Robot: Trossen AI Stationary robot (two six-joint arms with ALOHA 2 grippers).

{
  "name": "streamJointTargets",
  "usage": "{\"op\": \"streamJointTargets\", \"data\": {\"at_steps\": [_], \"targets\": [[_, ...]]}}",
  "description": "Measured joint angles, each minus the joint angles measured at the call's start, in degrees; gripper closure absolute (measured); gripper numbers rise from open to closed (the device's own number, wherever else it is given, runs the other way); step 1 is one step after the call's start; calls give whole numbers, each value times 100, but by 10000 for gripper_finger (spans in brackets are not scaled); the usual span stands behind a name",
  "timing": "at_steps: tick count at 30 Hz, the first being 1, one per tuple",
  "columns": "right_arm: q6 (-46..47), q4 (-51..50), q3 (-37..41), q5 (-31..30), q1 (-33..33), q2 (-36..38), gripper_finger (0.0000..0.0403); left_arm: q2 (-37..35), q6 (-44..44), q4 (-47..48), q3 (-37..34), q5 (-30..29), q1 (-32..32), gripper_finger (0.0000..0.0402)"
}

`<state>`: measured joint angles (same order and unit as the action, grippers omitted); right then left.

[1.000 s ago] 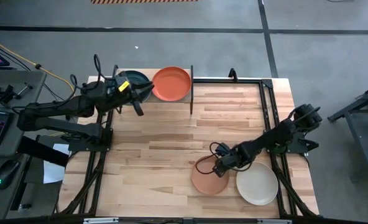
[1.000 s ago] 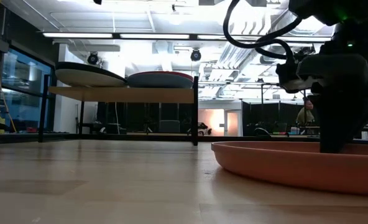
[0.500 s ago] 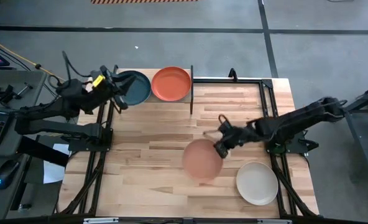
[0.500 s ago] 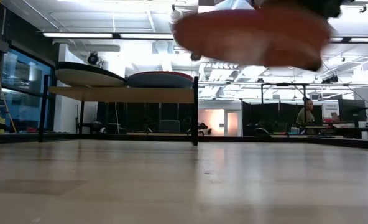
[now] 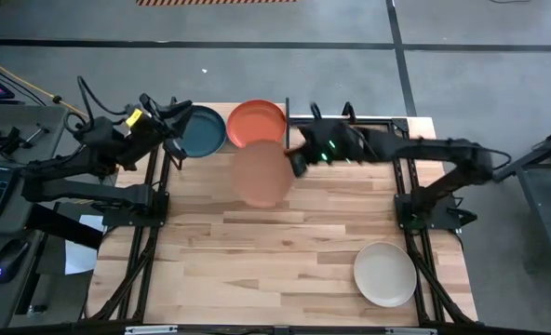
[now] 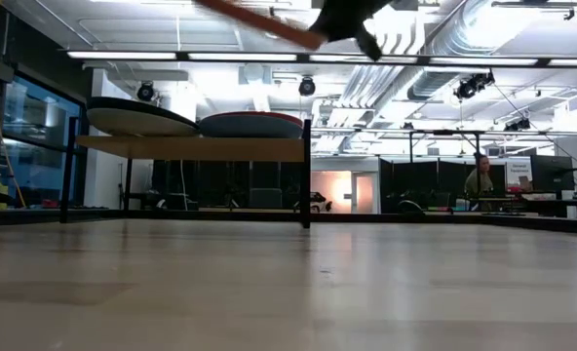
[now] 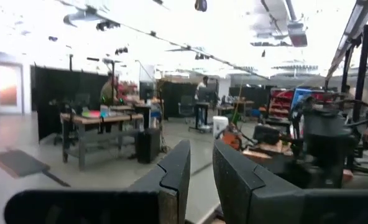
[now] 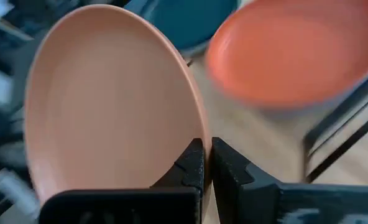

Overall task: Place and stack plates onto a shelf
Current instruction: Stack the light orange plate on top of the orange plate on the shelf

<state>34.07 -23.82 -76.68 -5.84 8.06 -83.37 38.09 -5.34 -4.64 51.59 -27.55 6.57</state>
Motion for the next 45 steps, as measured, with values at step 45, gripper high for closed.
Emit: {"op": "streamJointTargets", "data": {"at_steps": [45], "targets": [[-1,-854,-2566,523,2085,-2334,278,194,317,-195,2,185,0,341]]}}
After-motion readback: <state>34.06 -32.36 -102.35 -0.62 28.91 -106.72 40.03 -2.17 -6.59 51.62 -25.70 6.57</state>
